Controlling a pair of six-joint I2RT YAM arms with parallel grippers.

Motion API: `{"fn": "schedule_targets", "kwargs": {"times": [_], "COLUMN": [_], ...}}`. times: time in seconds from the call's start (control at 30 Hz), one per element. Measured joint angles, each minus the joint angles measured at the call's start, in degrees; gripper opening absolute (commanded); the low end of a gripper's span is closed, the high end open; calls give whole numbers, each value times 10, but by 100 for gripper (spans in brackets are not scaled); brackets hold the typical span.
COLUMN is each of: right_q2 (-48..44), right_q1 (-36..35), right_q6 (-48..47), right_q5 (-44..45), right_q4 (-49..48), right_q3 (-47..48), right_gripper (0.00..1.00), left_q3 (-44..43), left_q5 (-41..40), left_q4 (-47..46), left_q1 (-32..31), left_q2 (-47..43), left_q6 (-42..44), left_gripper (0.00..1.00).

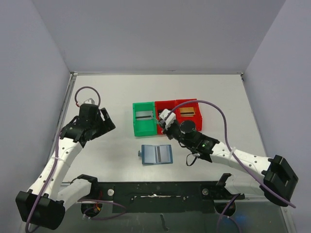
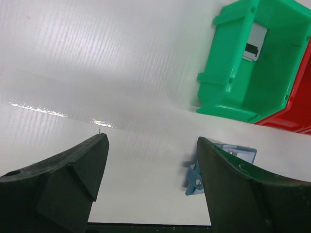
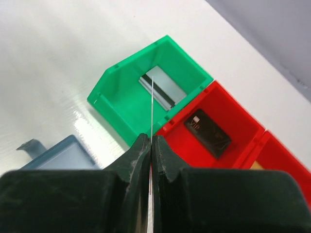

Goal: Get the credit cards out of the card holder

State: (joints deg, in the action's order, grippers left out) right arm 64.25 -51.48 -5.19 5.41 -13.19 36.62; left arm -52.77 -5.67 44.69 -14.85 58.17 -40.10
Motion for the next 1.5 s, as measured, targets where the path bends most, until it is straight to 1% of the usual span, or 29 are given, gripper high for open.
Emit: {"fn": "schedule_targets", "kwargs": {"times": [0.2, 0.4, 0.47, 0.73, 1.13, 1.5], "right_q2": [99, 204, 232, 312, 423, 498], "right_q1": [1, 7, 9, 21, 27, 43], "right_q6": [-97, -162, -182, -247, -325, -395], "right_q5": [-11, -36, -42, -55, -54, -35], "right_q4": [7, 45, 59, 115, 167, 188], "right_q3": [91, 188, 212, 282, 384, 435], "right_gripper": [0, 0, 0, 0, 0, 0], "left_q3": [2, 68, 75, 75, 75, 75], "left_q5": [-30, -43, -51, -74, -76, -76], "left_q4": [6, -6, -4, -14, -16, -18], "left_q1": [2, 3, 3, 3, 3, 16], "left_q2": [-44, -93, -98, -147, -151, -153], "left_q6": [31, 30, 28, 26, 26, 27], "left_gripper": [73, 74, 74, 74, 75, 75]}}
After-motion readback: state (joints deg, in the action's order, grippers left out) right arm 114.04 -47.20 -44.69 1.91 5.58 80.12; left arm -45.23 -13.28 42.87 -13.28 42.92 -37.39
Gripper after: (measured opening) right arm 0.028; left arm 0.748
